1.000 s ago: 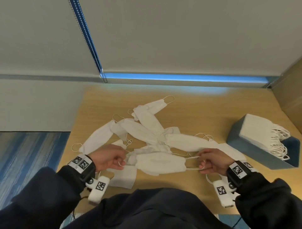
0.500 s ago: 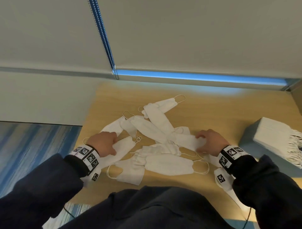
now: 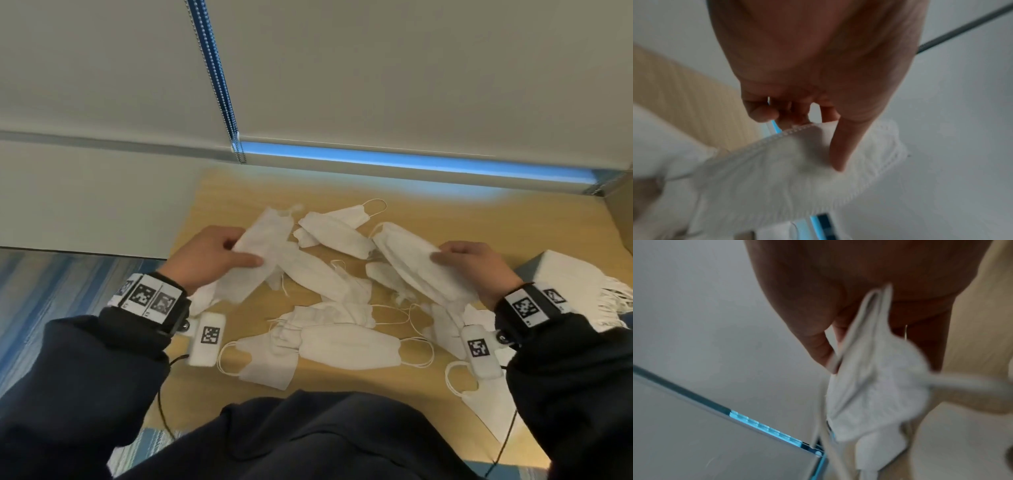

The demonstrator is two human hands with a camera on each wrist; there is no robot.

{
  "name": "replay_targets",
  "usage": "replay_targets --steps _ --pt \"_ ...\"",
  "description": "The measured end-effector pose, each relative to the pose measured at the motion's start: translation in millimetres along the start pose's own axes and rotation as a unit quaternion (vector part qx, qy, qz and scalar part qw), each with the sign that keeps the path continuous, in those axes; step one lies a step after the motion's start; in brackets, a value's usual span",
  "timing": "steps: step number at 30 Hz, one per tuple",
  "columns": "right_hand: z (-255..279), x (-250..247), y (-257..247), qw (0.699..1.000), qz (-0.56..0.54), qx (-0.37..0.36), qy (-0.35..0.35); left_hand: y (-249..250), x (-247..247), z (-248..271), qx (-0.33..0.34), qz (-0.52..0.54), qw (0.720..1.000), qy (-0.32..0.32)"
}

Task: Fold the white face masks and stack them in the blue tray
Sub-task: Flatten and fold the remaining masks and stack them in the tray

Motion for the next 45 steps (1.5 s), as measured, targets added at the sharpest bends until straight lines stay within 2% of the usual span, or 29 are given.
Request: replay_targets --steps 2,3,9,11,13,15,18,20,25,28,32,36,40,42,45 --pt "6 2 -5 0.996 -0.083 0.024 -0.02 20 6 -1 0.025 0.144 0.988 0.044" --pt "8 4 -6 0.992 -0.117 0.036 -0.028 26 11 -2 0.035 0.181 0.981 0.062" --pt "35 38 -15 0.955 -0.259 0.069 -0.126 44 54 2 0.054 0.296 0.946 0.12" --pt "42 52 -14 0.945 -0.271 0.079 -0.164 53 62 8 0.072 0.285 0.944 0.15" --pt "46 65 -11 0.942 -0.272 0.084 -0.178 61 62 15 0.108 0.221 0.951 0.187" --pt "49 74 -9 0.947 -0.263 0.088 -0.163 66 58 22 0.123 0.148 0.956 0.223" --pt "53 84 -8 0.955 -0.248 0.087 -0.14 81 54 38 0.157 0.1 0.948 0.257" --pt "55 89 -10 0.954 -0.25 0.092 -0.136 90 57 44 0.19 0.122 0.944 0.24" --pt "59 104 -14 0.944 -0.275 0.084 -0.16 89 76 40 0.253 0.167 0.947 0.102" --pt "62 108 -17 0.946 -0.257 0.07 -0.185 85 85 37 0.209 0.244 0.946 0.047" --pt "65 107 -19 0.947 -0.248 0.046 -0.2 76 81 34 0.159 0.319 0.933 0.047" --pt "62 107 -17 0.95 -0.252 0.034 -0.181 67 77 28 0.122 0.391 0.907 0.099" --pt "60 109 -16 0.949 -0.26 0.049 -0.17 60 82 24 0.094 0.397 0.902 0.144" --pt "59 110 -16 0.945 -0.274 0.049 -0.172 55 88 22 0.056 0.445 0.885 0.128" --pt "60 112 -18 0.942 -0.282 0.037 -0.181 53 104 20 0.006 0.523 0.851 0.049"
Point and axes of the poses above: each hand's wrist, its own z-axis away from the middle knuckle, its own x-axis out of the palm, y = z × x, the point moved 6 cm from there along -z, towards the middle knuckle, and after that the axes turned 5 degrees about x, right-handed, at the moved point
